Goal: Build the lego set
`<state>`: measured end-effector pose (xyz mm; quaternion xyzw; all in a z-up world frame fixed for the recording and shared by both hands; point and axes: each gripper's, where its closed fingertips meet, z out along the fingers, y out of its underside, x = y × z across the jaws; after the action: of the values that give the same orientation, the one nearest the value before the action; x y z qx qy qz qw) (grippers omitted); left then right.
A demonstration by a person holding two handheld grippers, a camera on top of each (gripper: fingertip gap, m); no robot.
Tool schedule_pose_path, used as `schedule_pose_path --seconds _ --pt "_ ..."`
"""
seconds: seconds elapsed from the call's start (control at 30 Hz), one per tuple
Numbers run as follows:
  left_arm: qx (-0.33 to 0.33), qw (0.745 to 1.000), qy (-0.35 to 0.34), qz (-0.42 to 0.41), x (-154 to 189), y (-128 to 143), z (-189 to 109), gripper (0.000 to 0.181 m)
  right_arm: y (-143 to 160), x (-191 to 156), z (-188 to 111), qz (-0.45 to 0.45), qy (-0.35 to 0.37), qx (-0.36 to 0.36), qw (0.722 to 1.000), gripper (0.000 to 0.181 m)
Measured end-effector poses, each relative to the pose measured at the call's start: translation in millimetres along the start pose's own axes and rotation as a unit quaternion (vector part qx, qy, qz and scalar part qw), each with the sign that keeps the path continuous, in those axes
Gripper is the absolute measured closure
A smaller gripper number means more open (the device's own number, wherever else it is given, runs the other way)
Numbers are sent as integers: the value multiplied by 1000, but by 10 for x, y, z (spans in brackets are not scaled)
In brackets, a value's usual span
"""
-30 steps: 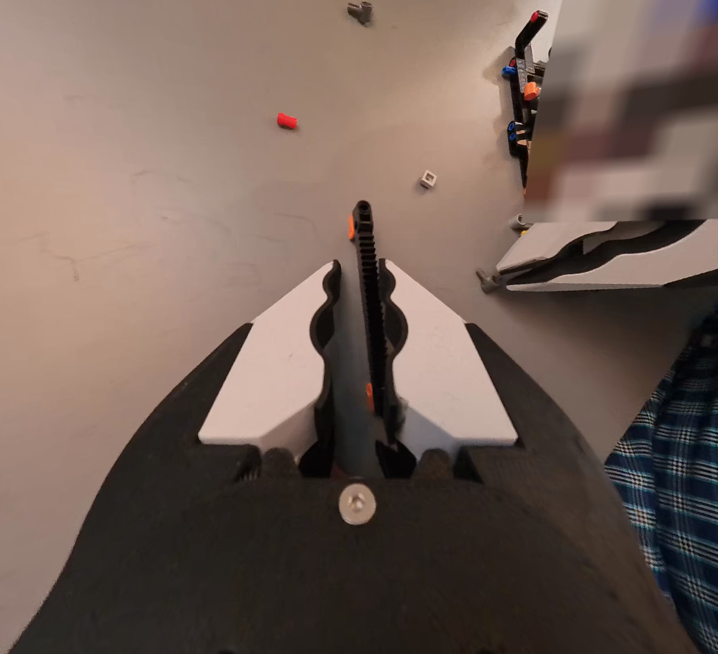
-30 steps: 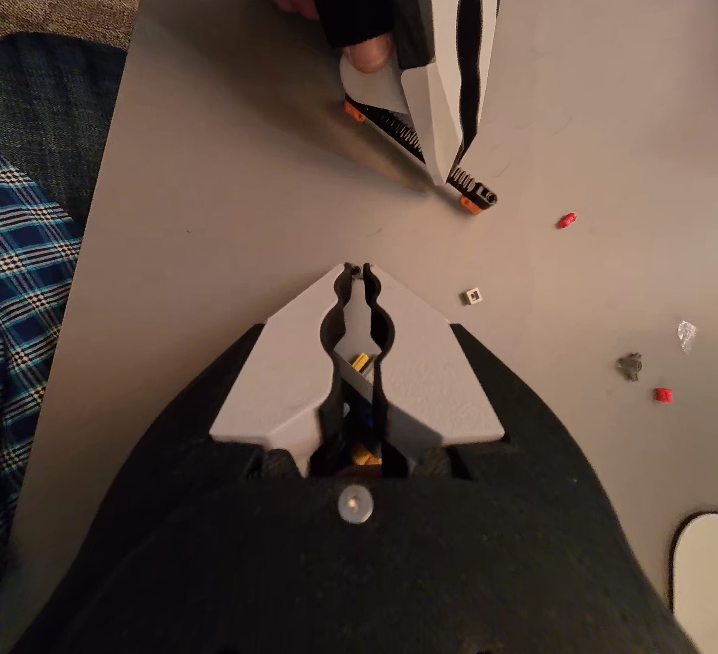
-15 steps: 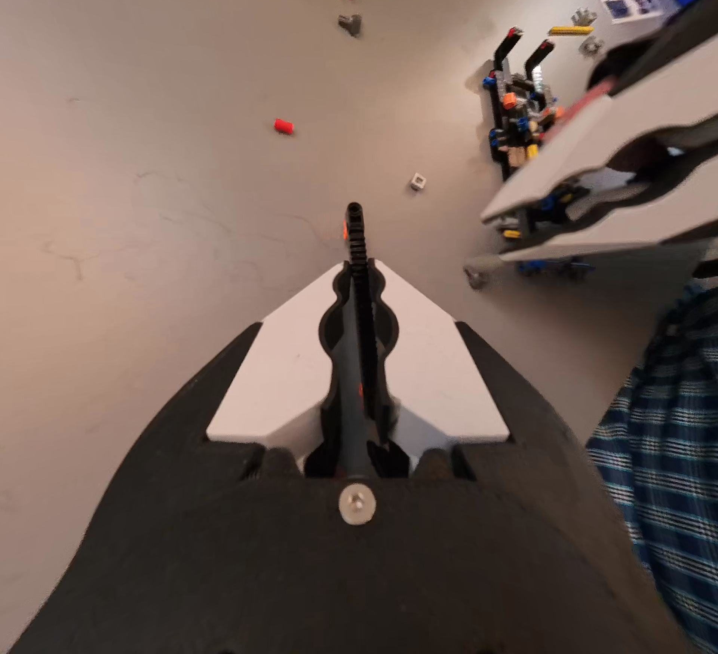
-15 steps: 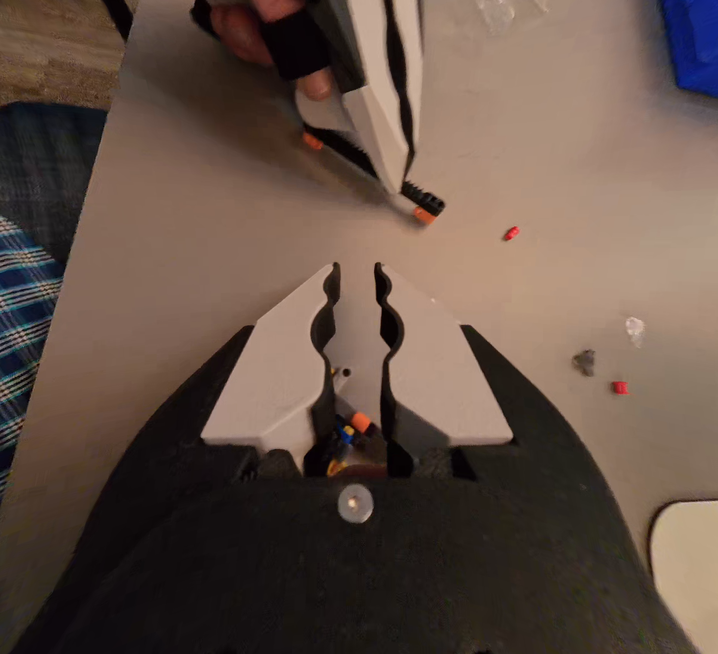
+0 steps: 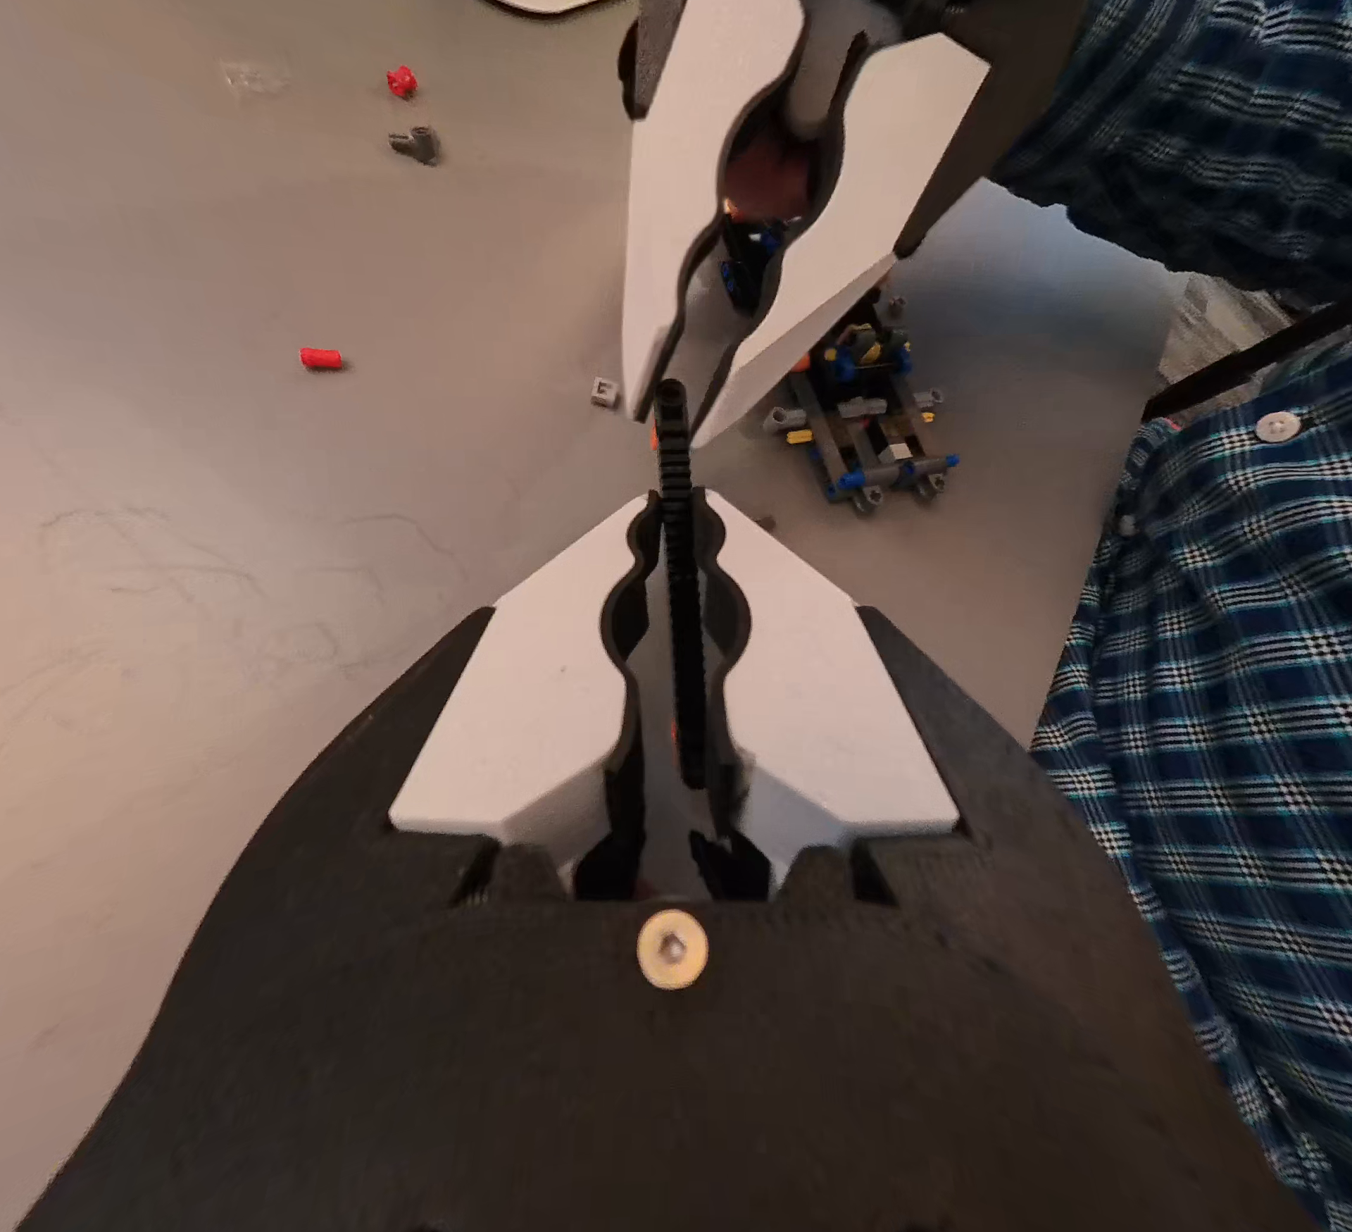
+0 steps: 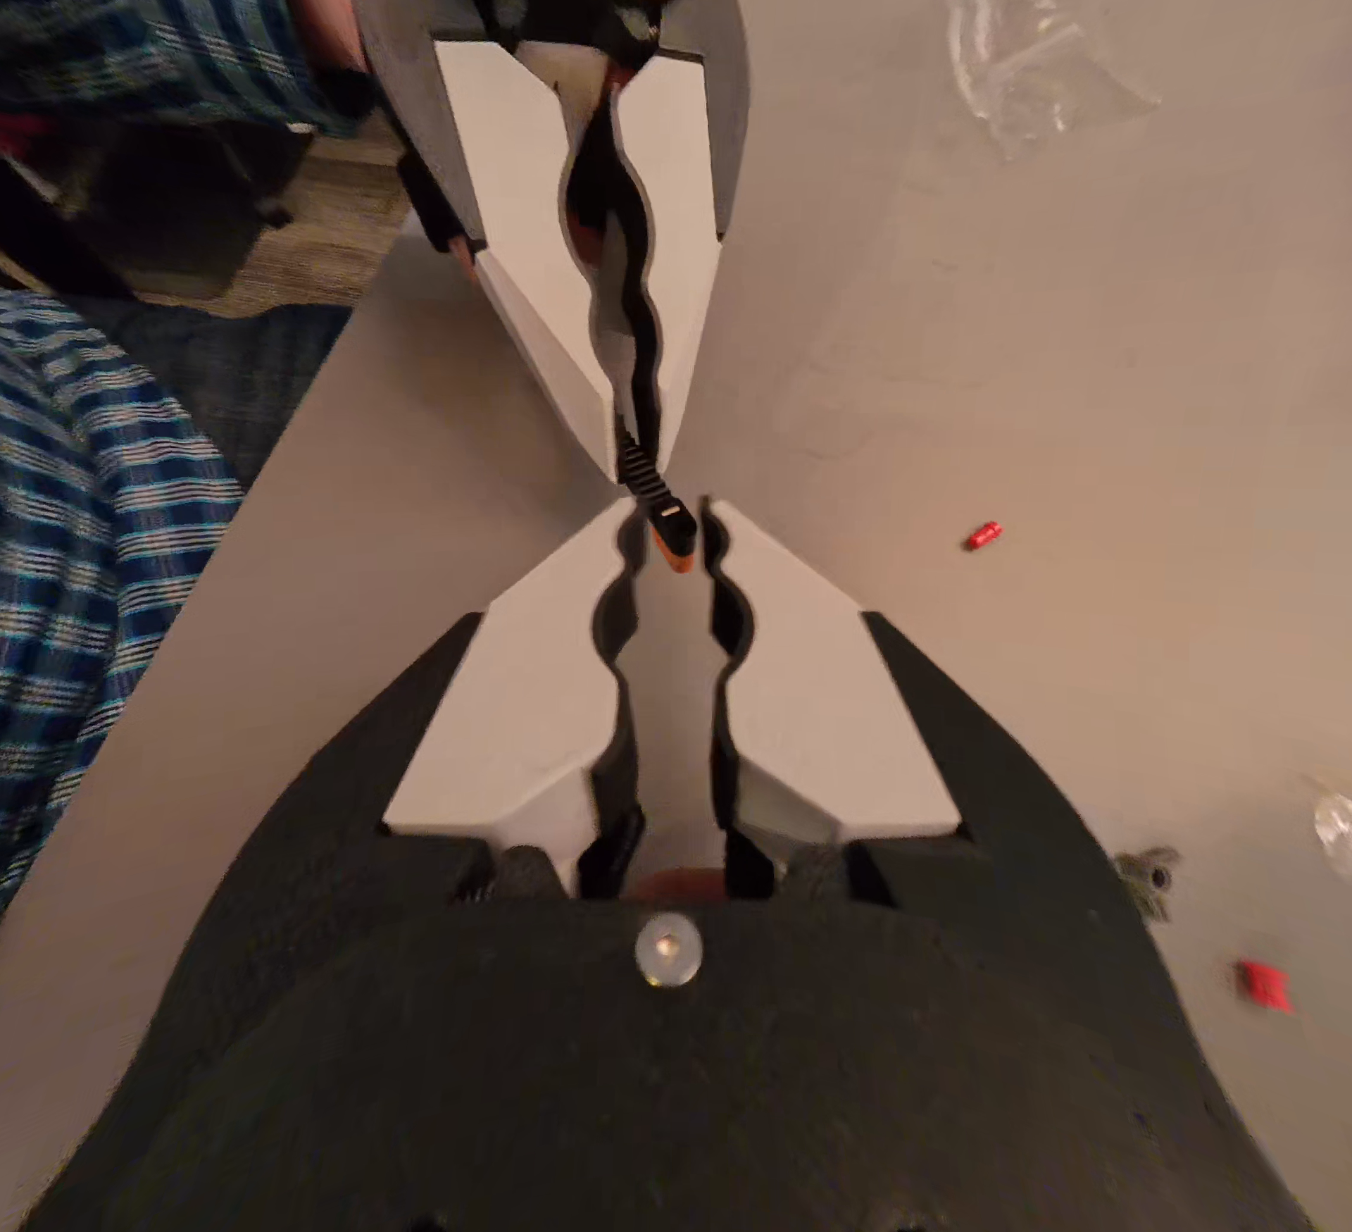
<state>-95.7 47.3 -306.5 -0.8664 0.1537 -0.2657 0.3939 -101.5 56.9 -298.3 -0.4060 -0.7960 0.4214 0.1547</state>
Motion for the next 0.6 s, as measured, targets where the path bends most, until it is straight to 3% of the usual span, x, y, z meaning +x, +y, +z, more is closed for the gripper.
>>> schedule_pose_path --seconds 0.23,0.33,0.43,0.6 --pt "24 999 -26 8 -83 -81 -23 173 -33 32 -48 51 -32 20 998 175" --pt "42 997 -61 23 -176 -153 -74 161 -63 79 -91 99 -41 41 993 176" --pt "38 989 -113 85 -232 -199 -99 155 -21 165 -95 149 -36 41 987 176" --pt "-34 949 -211 231 -259 -151 11 157 -11 286 -152 190 -20 46 980 176"
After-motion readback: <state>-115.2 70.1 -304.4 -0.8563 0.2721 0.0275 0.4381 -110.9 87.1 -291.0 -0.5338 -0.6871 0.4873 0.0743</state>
